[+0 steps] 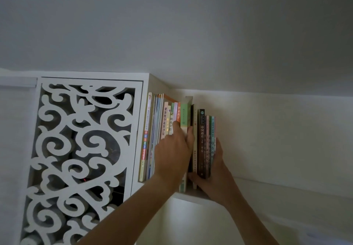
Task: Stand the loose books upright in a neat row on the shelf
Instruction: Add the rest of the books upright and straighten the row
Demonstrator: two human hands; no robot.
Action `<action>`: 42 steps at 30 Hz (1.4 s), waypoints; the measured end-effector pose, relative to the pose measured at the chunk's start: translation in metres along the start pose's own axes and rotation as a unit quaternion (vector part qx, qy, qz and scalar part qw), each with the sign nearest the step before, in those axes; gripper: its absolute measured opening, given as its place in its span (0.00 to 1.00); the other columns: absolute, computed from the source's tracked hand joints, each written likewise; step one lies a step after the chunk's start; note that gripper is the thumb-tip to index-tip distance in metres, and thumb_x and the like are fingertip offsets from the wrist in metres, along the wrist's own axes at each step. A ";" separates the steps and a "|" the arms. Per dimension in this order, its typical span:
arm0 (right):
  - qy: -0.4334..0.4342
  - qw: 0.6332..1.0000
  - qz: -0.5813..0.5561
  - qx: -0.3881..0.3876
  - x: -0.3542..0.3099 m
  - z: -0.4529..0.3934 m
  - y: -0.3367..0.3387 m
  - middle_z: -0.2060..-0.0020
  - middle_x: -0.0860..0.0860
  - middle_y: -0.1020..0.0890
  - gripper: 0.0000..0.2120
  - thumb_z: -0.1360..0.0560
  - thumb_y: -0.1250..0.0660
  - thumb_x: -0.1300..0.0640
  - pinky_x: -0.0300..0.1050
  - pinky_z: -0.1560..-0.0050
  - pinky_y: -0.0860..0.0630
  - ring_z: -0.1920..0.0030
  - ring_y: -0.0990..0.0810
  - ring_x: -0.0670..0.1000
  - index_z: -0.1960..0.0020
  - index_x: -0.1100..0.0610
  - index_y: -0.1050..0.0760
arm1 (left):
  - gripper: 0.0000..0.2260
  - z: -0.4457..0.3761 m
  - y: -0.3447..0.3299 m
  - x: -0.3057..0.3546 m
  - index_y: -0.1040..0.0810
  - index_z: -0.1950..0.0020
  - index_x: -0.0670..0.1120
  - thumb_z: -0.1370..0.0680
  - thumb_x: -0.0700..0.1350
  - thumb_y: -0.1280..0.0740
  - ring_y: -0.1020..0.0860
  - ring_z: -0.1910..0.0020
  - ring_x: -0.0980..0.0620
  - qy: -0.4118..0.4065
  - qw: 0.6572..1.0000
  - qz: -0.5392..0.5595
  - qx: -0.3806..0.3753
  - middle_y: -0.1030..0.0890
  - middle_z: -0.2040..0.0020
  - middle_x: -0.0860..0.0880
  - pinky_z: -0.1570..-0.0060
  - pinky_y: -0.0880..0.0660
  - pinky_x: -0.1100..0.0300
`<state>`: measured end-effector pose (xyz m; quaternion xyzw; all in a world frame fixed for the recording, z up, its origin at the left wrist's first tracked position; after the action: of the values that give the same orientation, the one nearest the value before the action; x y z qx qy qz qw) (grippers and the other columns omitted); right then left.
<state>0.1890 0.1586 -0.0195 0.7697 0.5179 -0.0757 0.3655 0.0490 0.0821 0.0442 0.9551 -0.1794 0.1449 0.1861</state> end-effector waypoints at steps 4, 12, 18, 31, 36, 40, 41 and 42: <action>0.008 1.000 -0.018 0.014 -0.001 0.001 0.001 0.24 0.46 0.33 0.60 0.33 0.28 0.29 0.62 0.36 0.21 0.30 0.25 0.53 0.20 0.38 0.68 | 0.19 -0.015 -0.004 0.004 0.27 0.47 0.48 0.14 0.58 0.52 0.25 0.71 0.57 -0.017 0.986 -0.164 0.035 0.28 0.68 0.54 0.66 0.26 0.61; 0.011 1.000 -0.017 -0.003 -0.005 0.004 0.002 0.24 0.45 0.34 0.61 0.34 0.26 0.31 0.60 0.37 0.20 0.30 0.25 0.52 0.21 0.37 0.69 | 0.16 -0.017 -0.037 -0.024 0.26 0.36 0.45 0.15 0.53 0.45 0.28 0.40 0.47 -0.059 0.980 -0.053 0.183 0.26 0.38 0.44 0.41 0.31 0.52; 0.035 0.999 0.002 -0.019 -0.004 0.004 0.003 0.21 0.43 0.40 0.57 0.27 0.27 0.37 0.52 0.30 0.26 0.26 0.32 0.46 0.22 0.35 0.72 | 0.16 -0.019 -0.056 -0.036 0.26 0.30 0.44 0.16 0.48 0.39 0.29 0.32 0.44 -0.054 0.976 -0.030 0.210 0.28 0.30 0.42 0.33 0.35 0.50; 0.013 0.999 -0.030 -0.041 0.007 -0.005 -0.001 0.25 0.45 0.36 0.65 0.39 0.18 0.37 0.59 0.32 0.24 0.27 0.30 0.50 0.19 0.35 0.62 | 0.31 0.005 -0.072 -0.050 0.35 0.20 0.40 0.17 0.59 0.43 0.43 0.18 0.40 -0.112 0.981 -0.039 0.156 0.38 0.19 0.39 0.20 0.43 0.43; 0.014 0.993 -0.093 -0.070 0.005 -0.001 0.003 0.27 0.33 0.35 0.53 0.29 0.21 0.46 0.43 0.35 0.22 0.27 0.31 0.40 0.23 0.27 0.58 | 0.35 0.006 -0.073 -0.052 0.35 0.20 0.39 0.18 0.63 0.41 0.44 0.18 0.40 -0.129 0.979 -0.042 0.154 0.39 0.19 0.38 0.20 0.43 0.41; -0.023 0.990 -0.138 -0.019 0.004 0.001 0.009 0.39 0.26 0.29 0.40 0.22 0.28 0.50 0.25 0.55 0.24 0.41 0.24 0.33 0.29 0.24 0.52 | 0.30 0.009 -0.076 -0.049 0.36 0.21 0.40 0.17 0.57 0.40 0.46 0.18 0.38 -0.132 0.976 -0.070 0.156 0.40 0.19 0.37 0.22 0.41 0.37; -0.024 0.991 -0.132 -0.014 0.004 0.001 0.009 0.40 0.26 0.30 0.41 0.23 0.27 0.50 0.23 0.56 0.25 0.43 0.24 0.31 0.29 0.25 0.52 | 0.30 0.009 -0.077 -0.048 0.37 0.20 0.41 0.17 0.56 0.40 0.46 0.18 0.38 -0.137 0.975 -0.075 0.158 0.40 0.19 0.37 0.22 0.41 0.37; -0.018 0.992 -0.124 -0.017 0.003 0.001 0.008 0.40 0.26 0.31 0.42 0.25 0.26 0.49 0.22 0.56 0.26 0.43 0.24 0.28 0.28 0.26 0.53 | 0.29 0.010 -0.077 -0.048 0.37 0.20 0.41 0.17 0.55 0.40 0.46 0.18 0.38 -0.141 0.974 -0.072 0.160 0.40 0.19 0.37 0.22 0.42 0.38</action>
<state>0.1970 0.1586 -0.0178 0.6919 0.6035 -0.1255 0.3760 0.0383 0.1583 -0.0044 0.9938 -0.1087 0.0215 0.0137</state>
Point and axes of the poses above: each hand's wrist, its own z-axis away from the middle knuckle, its own y-axis out of the back of the hand, x = y × z, the point moved 2 cm from there along -z, towards the middle knuckle
